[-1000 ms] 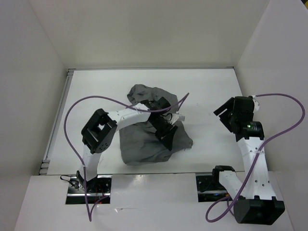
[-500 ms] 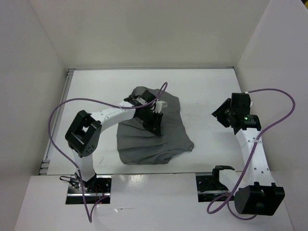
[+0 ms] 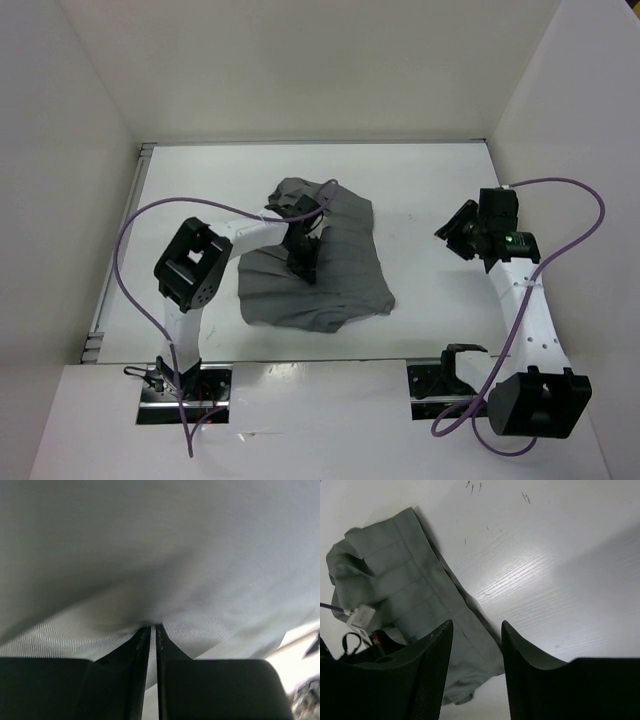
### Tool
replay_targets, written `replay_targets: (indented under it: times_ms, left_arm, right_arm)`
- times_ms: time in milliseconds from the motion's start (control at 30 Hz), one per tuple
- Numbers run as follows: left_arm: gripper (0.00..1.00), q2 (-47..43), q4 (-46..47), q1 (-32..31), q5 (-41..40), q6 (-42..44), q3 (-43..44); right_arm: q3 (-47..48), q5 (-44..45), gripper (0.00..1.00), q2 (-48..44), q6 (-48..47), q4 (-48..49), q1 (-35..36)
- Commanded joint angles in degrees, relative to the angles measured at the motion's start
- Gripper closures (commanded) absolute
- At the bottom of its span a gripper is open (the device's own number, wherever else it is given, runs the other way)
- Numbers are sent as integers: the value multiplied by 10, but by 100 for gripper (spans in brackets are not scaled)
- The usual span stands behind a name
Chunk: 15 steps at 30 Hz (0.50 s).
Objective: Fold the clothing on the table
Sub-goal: Move the skirt to the center of the board
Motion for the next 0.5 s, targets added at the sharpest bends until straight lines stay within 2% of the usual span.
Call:
replay_targets:
  times_ms: [0,167,233,300,333,367,400,433,467]
  left_arm:
    - [84,44,-20,72,-146,-4,26]
    - [84,117,-58,118,-191,14,156]
    - [83,155,-74,124,-206,21,239]
    - [83,181,-95,130,-206,26,330]
    - [83,208,-101,135,-211,26,359]
    - [83,221,-118,140,-211,32,388]
    - [83,233,-128,140,-211,32,417]
    - [82,251,-145,140,-217,32,463]
    - [82,259,-153,140,-224,37,482]
  right_arm:
    - [26,-19,51,11,-20,23,3]
    - [26,-45,51,22,-40,12,10]
    - [26,-50,51,39,-59,7,29]
    - [33,-57,56,62,-73,-1,57]
    - [50,-57,60,92,-78,-9,67]
    - [55,-43,74,106,-79,-9,79]
    - [60,-35,80,119,-79,-4,103]
    - [71,-26,92,146,-79,5,116]
    - [79,-17,100,161,-79,13,126]
